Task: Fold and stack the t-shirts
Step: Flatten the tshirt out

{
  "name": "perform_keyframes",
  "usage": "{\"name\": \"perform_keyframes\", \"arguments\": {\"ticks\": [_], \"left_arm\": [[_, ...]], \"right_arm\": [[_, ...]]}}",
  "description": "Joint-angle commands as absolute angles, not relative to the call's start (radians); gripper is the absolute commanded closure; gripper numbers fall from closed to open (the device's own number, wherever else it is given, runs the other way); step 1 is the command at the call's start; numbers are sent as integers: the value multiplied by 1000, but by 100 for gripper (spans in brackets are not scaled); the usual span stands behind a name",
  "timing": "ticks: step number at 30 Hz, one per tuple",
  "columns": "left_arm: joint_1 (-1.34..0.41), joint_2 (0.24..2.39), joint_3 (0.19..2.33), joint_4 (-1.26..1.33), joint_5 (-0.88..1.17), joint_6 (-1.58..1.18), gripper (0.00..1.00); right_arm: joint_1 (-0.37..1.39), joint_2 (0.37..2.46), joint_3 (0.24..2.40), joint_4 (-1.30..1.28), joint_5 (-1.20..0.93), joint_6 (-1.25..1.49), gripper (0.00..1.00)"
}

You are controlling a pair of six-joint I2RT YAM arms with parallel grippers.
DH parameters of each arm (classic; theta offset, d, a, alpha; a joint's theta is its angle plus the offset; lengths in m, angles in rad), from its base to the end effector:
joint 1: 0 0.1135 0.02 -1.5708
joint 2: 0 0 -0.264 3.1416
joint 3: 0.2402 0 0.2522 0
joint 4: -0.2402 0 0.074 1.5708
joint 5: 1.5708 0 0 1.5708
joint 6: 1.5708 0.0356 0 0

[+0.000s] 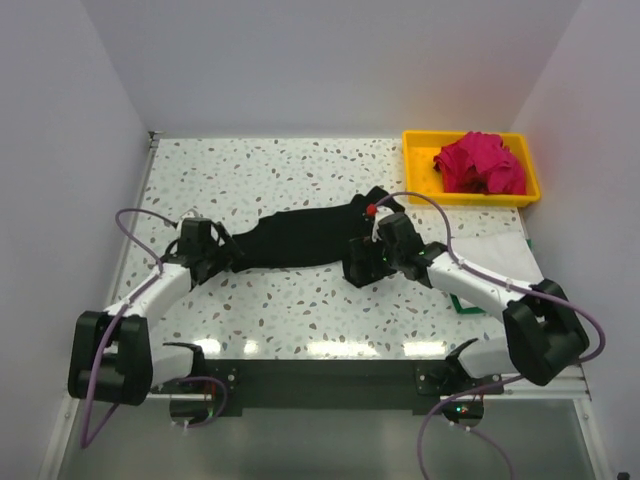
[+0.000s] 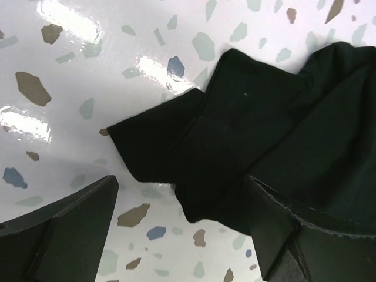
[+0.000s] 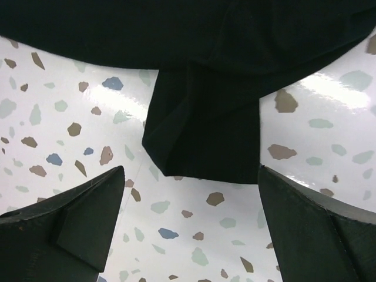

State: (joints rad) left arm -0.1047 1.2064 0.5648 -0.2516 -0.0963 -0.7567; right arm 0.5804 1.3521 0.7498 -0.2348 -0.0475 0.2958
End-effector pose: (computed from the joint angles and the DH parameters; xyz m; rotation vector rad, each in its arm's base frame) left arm 0.2258 -0.0203 0.1764 -0.8325 2.3315 -0.2558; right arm 0.2265 0.1505 0.2005 -0.3708 2.4304 0.4536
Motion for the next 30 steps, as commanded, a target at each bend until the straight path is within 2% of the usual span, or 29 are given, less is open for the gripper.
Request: {"name": "perform_keyframes", "arguments": {"ticks": [1, 5, 8, 9, 11, 12, 13, 14, 15, 16, 21, 26, 30], "left_arm": [[-98, 1282, 600, -137, -89, -755, 9], [-100, 1336, 612, -117, -89, -750, 14], [-98, 1374, 612, -86, -78, -753, 29], [-98, 1385, 618, -83, -84, -752, 41], [-98, 1419, 626, -81, -91, -747, 54], [-98, 1428, 630, -78, -71, -742, 77], [-98, 1439, 630, -66, -54, -739, 91], [-98, 1440, 629, -61, -39, -738, 100], [-98, 1437, 630, -57, -14, -733, 100], [-98, 1415, 629, -58, -6, -730, 100], [-98, 1215, 640, -150, 11, -710, 100], [-98, 869, 702, -228, 6, -696, 100], [-98, 714, 851, -345, -38, -704, 100]], "right_arm": [[618, 1403, 767, -169, -64, 273, 2], [660, 1469, 795, -146, -34, 314, 3], [690, 1515, 805, -120, -6, 353, 14], [699, 1544, 813, -114, -3, 360, 18], [707, 1565, 824, -117, 41, 379, 38], [713, 1574, 830, -123, 55, 386, 47], [716, 1577, 834, -126, 73, 409, 71], [715, 1569, 834, -130, 107, 417, 82], [716, 1557, 834, -138, 120, 422, 97], [716, 1518, 833, -146, 141, 426, 100], [718, 1306, 859, -288, 337, 407, 100], [718, 1027, 943, -402, 400, 367, 100], [716, 884, 1044, -488, 509, 353, 100]]}}
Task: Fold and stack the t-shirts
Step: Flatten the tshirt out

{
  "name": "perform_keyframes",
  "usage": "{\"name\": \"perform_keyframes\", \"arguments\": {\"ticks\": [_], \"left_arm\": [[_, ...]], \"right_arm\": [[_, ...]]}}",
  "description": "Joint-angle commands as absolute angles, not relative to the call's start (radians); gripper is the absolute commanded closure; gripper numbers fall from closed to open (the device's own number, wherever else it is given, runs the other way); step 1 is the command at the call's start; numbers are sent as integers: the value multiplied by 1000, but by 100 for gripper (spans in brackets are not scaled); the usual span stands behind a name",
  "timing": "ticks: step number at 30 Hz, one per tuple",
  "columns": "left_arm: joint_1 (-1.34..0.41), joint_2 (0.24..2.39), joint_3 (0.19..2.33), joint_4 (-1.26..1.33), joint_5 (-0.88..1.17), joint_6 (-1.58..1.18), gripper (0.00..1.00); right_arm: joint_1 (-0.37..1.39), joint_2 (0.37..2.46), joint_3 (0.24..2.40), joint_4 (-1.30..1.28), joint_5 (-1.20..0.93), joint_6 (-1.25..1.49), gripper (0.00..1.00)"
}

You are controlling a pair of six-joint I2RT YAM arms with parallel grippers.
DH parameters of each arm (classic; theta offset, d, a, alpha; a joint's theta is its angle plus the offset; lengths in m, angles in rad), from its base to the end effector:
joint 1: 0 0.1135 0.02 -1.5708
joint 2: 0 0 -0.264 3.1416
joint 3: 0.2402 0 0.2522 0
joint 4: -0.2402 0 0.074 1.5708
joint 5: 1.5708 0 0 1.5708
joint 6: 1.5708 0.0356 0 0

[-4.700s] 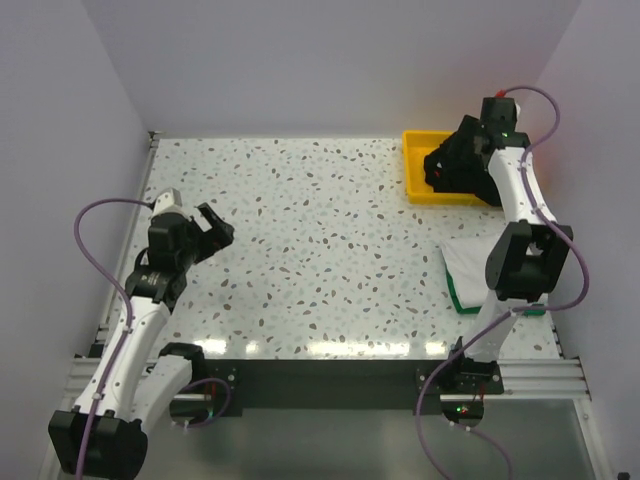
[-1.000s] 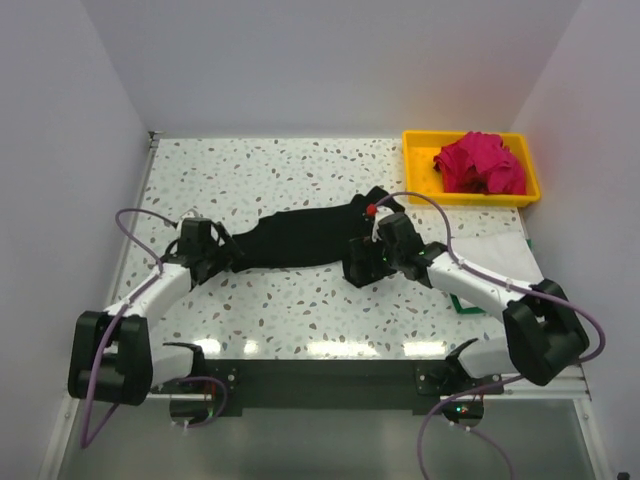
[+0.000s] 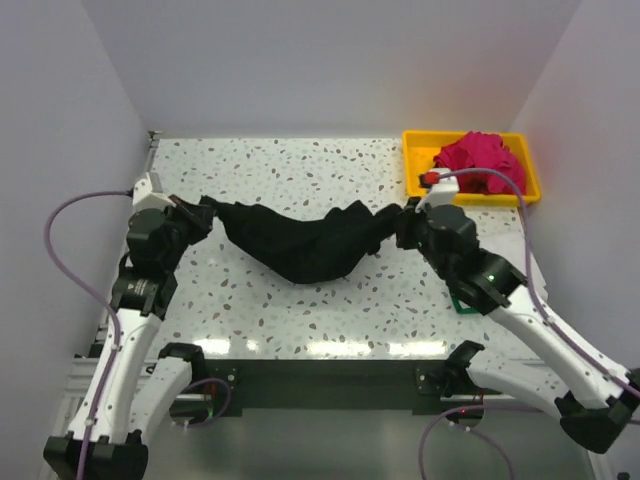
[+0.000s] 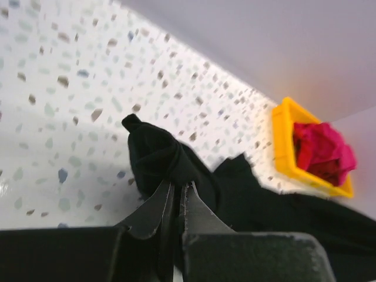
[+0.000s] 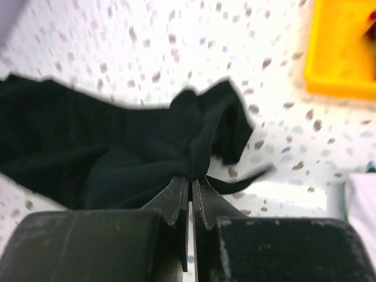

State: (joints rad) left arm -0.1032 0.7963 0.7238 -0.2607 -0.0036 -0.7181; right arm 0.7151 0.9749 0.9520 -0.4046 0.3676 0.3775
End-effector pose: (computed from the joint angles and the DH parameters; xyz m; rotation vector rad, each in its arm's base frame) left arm 0.1866 -0.0192 0.3084 -0.5902 1.8508 -0.5490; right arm 0.1712 0.1318 0.3419 -0.0987 1.9818 0.3455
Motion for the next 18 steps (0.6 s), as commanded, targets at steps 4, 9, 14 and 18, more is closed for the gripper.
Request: {"name": "perform_keyframes", "arguments": {"ticks": [4, 9, 14, 18], "left_arm": [[-98, 687, 989, -396, -67, -713, 100], [-98, 728, 1136, -420, -130, -710, 100], [-98, 842, 1198, -376, -143, -698, 100], [-98, 1044, 1259, -310, -159, -666, 100]], "right_arm": [[716, 824, 1169, -511, 531, 325, 100], [716, 831, 1328, -505, 571, 272, 100], [715, 937, 1410, -476, 633, 203, 100], [677, 1086, 1477, -437, 600, 152, 100]]}}
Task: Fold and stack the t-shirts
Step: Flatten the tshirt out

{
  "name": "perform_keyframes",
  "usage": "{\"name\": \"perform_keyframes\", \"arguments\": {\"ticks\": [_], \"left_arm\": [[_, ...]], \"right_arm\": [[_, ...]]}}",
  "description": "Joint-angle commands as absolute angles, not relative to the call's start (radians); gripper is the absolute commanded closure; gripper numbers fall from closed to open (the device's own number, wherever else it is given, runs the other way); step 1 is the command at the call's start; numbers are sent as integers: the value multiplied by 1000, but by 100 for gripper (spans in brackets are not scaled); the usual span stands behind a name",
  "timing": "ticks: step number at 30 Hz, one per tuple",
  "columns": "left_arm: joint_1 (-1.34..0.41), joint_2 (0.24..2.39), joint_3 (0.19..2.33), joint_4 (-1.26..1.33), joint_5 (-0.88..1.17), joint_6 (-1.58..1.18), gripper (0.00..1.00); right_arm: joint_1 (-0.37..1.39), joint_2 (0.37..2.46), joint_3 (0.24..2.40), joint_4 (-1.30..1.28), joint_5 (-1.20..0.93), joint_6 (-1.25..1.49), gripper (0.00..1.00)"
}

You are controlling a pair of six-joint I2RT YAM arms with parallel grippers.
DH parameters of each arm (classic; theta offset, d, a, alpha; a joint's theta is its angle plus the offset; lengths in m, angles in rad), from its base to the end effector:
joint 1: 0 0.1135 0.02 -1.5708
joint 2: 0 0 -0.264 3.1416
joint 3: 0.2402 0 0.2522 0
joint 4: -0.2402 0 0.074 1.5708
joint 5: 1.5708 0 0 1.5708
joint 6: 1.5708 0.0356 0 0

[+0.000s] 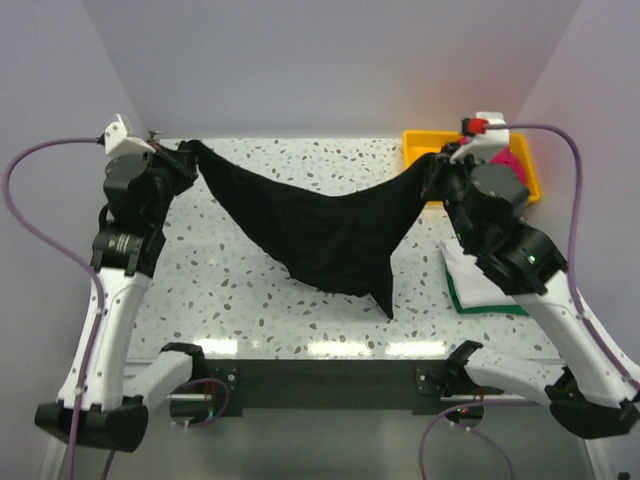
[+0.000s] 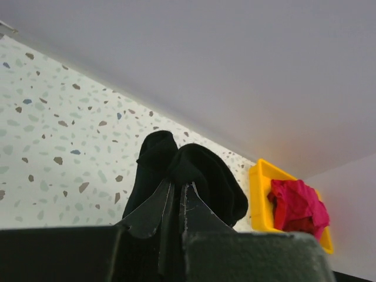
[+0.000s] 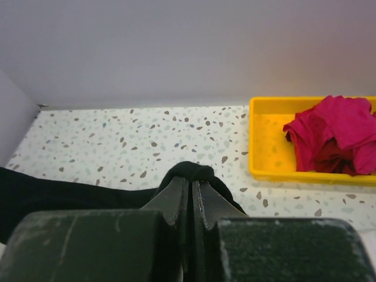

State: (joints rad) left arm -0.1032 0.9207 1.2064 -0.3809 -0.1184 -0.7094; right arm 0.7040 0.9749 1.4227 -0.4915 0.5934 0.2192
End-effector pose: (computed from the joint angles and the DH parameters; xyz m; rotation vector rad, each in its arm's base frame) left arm 0.1866 -0.0151 0.4399 -0.5909 1.5847 -0.5148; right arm 0.1425 0.0949 0.4876 0.0682 1.6106 0.2361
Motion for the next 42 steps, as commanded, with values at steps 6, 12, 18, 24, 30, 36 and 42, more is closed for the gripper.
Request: {"name": "perform_keyframes", "arguments": {"ticks": [6, 12, 18, 24, 30, 36, 42], "left_arm": [[-48, 1345, 1538, -279, -180, -646, 100], [55, 1378, 1743, -318, -129, -637, 100], [63, 1116, 1436, -244, -308, -658, 100], [63, 902, 1079, -301, -399, -738, 100], [64, 1015, 916, -242, -385, -730, 100], [89, 1322, 1014, -213, -322, -707, 100], [107, 1385, 1066, -219, -244, -699, 100]], "right_arm": [[428, 1365, 1702, -325, 241, 192, 100], [396, 1434, 1917, -319, 181, 138, 100], [313, 1362, 1901, -523, 161, 205, 100], [275, 1261, 1605, -644, 121, 219, 100], [207, 1399, 1473, -566, 110, 241, 100], [181, 1682, 1591, -460, 110, 204, 100], [178, 1665, 1605, -440, 153, 183, 100]]}}
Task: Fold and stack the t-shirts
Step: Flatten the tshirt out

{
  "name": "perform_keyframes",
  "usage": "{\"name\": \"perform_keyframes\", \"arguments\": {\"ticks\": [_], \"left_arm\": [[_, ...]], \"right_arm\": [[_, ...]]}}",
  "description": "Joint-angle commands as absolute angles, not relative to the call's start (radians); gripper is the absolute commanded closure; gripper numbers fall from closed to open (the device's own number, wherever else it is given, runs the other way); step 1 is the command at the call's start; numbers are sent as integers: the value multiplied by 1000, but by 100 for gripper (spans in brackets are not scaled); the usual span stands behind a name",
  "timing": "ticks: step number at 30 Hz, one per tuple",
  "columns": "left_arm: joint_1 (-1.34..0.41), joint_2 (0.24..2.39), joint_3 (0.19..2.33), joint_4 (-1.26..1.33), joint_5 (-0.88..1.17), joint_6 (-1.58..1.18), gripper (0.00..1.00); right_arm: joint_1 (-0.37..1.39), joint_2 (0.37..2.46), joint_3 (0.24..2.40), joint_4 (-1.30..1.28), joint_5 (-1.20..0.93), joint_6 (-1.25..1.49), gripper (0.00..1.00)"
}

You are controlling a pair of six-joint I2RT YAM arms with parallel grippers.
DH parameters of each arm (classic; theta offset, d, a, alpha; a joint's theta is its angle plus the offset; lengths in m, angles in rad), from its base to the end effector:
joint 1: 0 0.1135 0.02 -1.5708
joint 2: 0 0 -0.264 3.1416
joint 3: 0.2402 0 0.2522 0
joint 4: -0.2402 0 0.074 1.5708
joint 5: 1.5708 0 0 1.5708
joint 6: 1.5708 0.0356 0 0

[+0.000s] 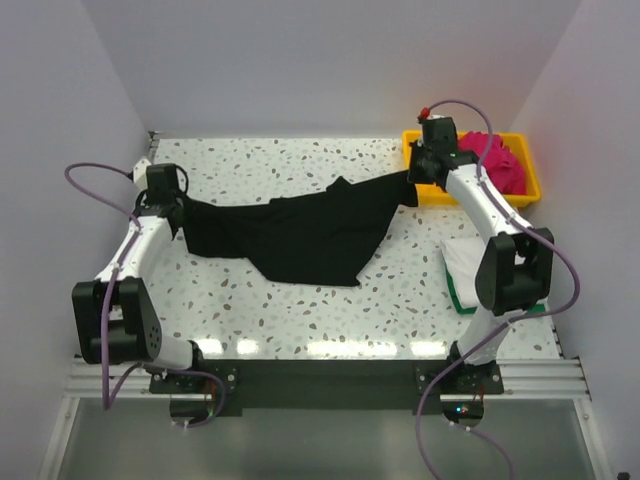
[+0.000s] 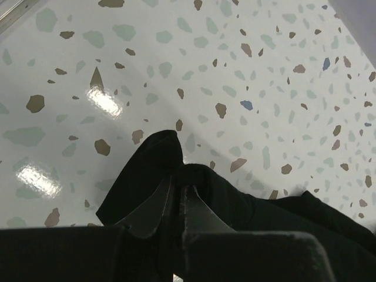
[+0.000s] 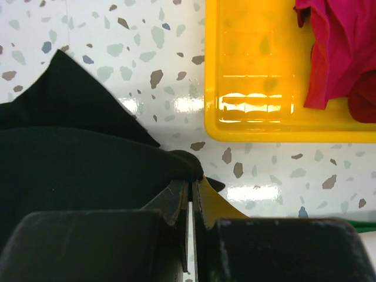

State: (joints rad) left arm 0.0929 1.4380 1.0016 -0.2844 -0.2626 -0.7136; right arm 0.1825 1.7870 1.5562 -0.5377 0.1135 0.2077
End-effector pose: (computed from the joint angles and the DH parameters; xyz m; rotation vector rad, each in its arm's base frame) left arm 0.3116 0.0383 0.2545 -1.0102 2.0239 -0.0282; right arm 0.4014 0.0700 0.2977 0.0856 2.3323 0.0618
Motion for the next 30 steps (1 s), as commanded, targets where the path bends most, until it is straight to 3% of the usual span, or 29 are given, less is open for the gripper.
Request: {"name": "perform_keyframes", "arguments": {"ticks": [1, 9, 13, 17, 23, 30], "left_arm": [[106, 1337, 1051, -221, -242, -699, 100], [106, 884, 965, -323, -273, -718, 100], [106, 662, 1051, -466, -307, -710, 100], [106, 578, 1181, -535, -281, -686, 100], [106, 566, 1339, -554, -285, -660, 100], [106, 734, 1182, -494, -199, -666, 100]], "right_arm": [[178, 1636, 1559, -424, 161, 189, 100], [179, 1206, 1374, -445, 221, 250, 100], [178, 996, 1384, -520, 268, 259, 100], [176, 824, 1445, -595, 290, 249, 100], [178, 782, 1557, -634, 364, 230, 100], [176, 1010, 1501, -643, 333, 227, 100]]}}
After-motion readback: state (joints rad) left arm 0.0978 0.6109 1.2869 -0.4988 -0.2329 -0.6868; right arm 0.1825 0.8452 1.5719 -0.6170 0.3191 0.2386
